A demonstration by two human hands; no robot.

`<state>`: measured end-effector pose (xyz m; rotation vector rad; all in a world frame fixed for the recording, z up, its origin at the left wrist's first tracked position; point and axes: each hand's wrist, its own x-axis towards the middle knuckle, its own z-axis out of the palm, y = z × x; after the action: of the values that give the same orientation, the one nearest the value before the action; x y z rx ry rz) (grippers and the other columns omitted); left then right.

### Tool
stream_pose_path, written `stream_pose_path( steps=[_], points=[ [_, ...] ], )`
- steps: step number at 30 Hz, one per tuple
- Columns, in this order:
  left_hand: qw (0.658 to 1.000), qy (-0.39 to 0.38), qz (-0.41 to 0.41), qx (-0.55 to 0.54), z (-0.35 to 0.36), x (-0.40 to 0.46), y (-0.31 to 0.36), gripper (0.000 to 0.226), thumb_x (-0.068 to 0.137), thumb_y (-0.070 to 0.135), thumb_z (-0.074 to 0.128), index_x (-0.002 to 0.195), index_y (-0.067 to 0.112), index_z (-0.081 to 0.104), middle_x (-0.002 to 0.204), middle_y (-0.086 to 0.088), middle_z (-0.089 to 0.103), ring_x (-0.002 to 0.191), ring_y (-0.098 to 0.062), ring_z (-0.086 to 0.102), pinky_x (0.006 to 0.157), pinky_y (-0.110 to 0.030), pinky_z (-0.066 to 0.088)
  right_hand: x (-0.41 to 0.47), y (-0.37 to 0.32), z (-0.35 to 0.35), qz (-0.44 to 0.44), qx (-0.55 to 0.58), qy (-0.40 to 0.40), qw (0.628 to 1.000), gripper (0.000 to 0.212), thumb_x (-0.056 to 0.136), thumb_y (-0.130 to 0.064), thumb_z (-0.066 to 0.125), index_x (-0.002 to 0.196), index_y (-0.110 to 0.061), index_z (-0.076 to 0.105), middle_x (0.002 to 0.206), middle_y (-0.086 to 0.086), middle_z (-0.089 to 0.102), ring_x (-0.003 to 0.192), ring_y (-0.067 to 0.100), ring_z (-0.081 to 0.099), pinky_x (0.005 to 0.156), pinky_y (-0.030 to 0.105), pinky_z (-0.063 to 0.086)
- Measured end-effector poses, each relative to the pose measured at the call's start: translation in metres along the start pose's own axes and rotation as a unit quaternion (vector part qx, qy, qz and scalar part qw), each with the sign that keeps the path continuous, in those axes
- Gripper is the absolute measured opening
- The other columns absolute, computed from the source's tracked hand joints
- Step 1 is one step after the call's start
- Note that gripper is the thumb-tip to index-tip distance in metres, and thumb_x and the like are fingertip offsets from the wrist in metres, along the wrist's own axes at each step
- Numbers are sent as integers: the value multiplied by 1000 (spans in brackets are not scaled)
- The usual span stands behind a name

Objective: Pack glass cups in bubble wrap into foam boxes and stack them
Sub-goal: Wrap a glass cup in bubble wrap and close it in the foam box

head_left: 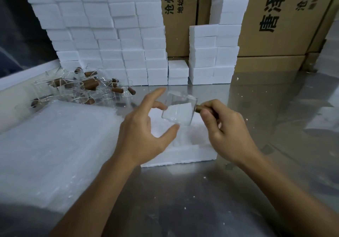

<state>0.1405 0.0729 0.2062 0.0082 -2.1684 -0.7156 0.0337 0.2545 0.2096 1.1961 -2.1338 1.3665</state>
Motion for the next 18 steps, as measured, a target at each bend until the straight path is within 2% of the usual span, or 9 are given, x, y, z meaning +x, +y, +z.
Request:
stream_pose_path(
  steps=[2,5,8,10,12,15,16,18],
  points=[
    [1000,-24,10,-5,2,0,3,82,73,42,78,145,42,38,112,20,61,47,-18,45,48,-14,39,-4,-1,2,-18,10,-9,1000,13,101,-13,52,106,-11,65,86,-19,65,79,-2,59,67,9,41],
    [999,-18,-2,-37,2,1,5,80,70,24,89,137,40,47,107,17,63,47,-17,40,47,-15,38,-5,-3,1,-62,-11,-2,998,23,100,-14,53,122,-15,61,102,-9,64,91,3,60,79,21,49],
    [999,-4,-20,-34,0,3,7,77,70,25,88,134,39,49,102,17,64,48,-18,40,46,-15,39,-6,-3,-1,-101,-30,-47,993,61,90,-26,63,147,-26,40,117,-9,53,105,0,55,89,18,47],
    [999,-7,-19,-26,0,3,9,76,69,25,88,136,32,52,100,14,64,48,-15,43,47,-12,39,-7,-3,1,-118,-53,-68,989,76,84,-36,70,150,-29,34,126,-6,49,114,8,53,97,29,49],
    [1000,-19,-13,-20,0,3,11,77,69,20,89,137,30,54,101,12,64,49,-15,46,49,-12,40,-7,-5,5,-124,-72,-46,989,74,81,-42,75,145,-25,43,129,0,49,116,19,53,96,42,51],
    [999,-44,2,13,-4,3,13,85,75,10,83,144,36,42,107,16,64,61,-13,56,57,-6,41,-6,-6,9,-128,-72,2,989,59,82,-37,79,132,-15,56,131,5,56,115,24,56,93,50,52],
    [998,-50,5,35,-6,4,15,88,77,8,80,147,38,37,108,17,63,66,-12,58,61,-7,43,-6,-6,8,-127,-71,7,989,59,82,-36,79,132,-15,56,130,4,58,114,23,57,92,51,52],
    [993,-35,9,111,-15,7,18,83,79,6,75,148,35,38,106,13,65,69,-9,58,69,-20,50,-5,-4,6,-127,-75,23,989,60,82,-36,79,133,-15,55,130,2,60,113,20,58,91,51,52]
  ],
)
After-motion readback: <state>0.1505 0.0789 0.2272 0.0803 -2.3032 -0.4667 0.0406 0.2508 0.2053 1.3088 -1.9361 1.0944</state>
